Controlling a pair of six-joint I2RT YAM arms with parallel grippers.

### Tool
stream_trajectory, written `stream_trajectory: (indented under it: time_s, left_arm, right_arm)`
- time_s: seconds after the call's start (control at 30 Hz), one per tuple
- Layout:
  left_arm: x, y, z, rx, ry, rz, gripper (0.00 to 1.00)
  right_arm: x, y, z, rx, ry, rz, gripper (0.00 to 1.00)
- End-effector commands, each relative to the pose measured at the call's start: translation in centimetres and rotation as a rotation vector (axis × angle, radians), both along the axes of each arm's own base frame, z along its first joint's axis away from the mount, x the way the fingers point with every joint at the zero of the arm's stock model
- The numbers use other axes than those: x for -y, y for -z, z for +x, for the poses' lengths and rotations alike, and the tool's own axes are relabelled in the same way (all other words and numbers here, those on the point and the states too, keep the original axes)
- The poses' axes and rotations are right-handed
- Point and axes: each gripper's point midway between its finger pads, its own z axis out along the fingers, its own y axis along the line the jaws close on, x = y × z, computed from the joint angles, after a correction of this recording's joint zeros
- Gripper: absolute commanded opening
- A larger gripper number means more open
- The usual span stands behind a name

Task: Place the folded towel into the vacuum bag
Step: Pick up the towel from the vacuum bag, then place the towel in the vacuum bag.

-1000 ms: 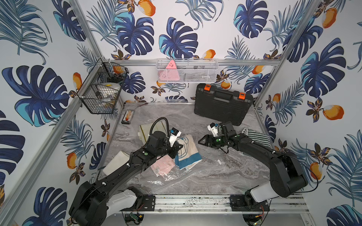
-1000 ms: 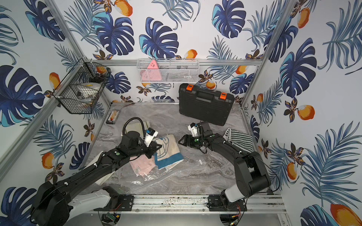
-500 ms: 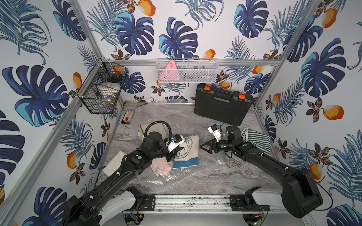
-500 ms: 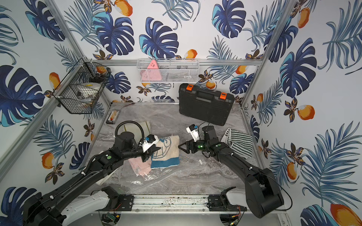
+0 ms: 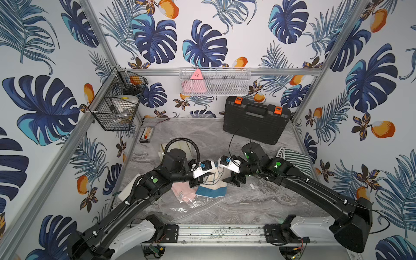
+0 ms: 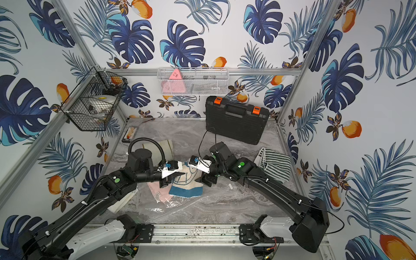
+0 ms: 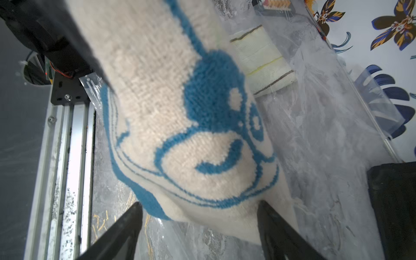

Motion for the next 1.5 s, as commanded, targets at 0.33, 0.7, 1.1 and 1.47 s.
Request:
stream_trajectory:
  time_s: [0.33, 0.7, 1.1, 1.47]
  left_arm:
    - [1.0, -2.5, -2.6, 0.051, 0.132, -0.043, 0.0]
    - [1.2, -2.8, -1.9, 0.075, 0.08, -0.049, 0.0]
    - [1.4, 1.8, 1.2, -0.318, -0.232, -0.213, 0.11]
    - [-3.4, 11.1, 13.2, -0.681, -0.724, -0.203, 0.29]
  right_arm:
    - [-0.9, -0.4, -3.2, -0.094, -0.23, -0.053, 0.84]
    - [-0.5, 0.0, -4.1, -0.213, -0.216, -0.013, 0.21]
    - [3.8, 4.1, -6.9, -0.468, -0.104, -0.256, 0.0]
    - [4.0, 12.9, 10.6, -0.482, 0.357, -0.431, 0.21]
